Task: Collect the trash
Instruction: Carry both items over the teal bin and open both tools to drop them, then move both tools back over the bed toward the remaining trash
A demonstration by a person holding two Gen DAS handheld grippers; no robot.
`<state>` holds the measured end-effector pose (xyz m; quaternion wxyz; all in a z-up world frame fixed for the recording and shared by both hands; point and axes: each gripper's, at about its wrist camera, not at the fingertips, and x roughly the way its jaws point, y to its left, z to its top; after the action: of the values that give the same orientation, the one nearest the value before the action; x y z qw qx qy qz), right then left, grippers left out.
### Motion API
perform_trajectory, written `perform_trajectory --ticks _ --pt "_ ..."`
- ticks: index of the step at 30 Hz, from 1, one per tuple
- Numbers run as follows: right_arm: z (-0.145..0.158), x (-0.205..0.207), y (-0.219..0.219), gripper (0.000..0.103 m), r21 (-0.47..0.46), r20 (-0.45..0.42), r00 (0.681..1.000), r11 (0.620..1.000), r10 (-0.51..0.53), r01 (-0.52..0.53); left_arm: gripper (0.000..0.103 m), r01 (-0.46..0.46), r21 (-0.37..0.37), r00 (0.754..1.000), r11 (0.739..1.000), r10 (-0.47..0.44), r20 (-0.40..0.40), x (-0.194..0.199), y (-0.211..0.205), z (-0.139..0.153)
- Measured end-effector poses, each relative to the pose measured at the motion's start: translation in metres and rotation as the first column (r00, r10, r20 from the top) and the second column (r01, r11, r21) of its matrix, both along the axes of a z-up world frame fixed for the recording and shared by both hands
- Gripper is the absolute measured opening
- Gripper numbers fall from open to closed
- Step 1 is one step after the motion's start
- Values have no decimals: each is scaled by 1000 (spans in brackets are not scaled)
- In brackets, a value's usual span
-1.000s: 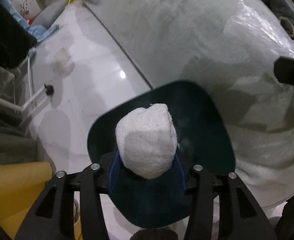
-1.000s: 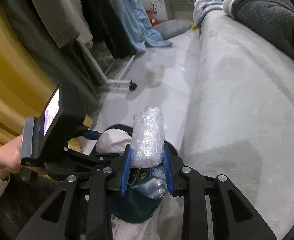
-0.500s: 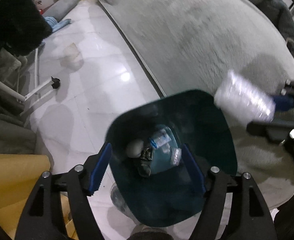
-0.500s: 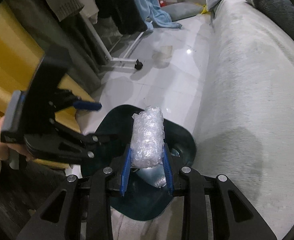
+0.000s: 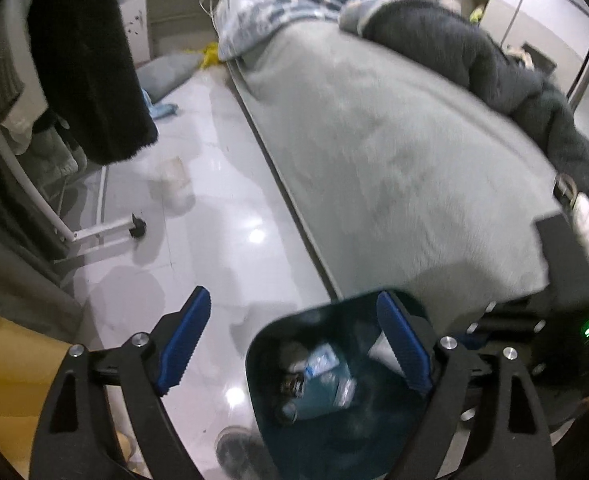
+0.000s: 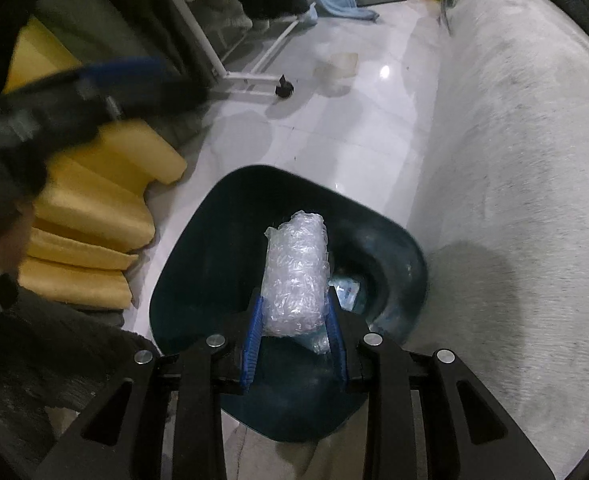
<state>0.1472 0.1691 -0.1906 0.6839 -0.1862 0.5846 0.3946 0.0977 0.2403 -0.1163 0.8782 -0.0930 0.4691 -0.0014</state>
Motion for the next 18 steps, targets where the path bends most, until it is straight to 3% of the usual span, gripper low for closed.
perform_trajectory --ticks 7,14,18 --pt "-12 -5 10 31 -46 -15 1000 999 25 -26 91 -33 -36 990 999 38 137 -4 4 29" --pt "-26 -9 17 31 -87 -20 999 995 45 -47 91 -43 -46 965 998 53 258 -6 -6 60" --pt "-22 -12 14 47 -66 -15 998 996 58 -59 91 -54 -44 947 998 66 315 -6 -12 78"
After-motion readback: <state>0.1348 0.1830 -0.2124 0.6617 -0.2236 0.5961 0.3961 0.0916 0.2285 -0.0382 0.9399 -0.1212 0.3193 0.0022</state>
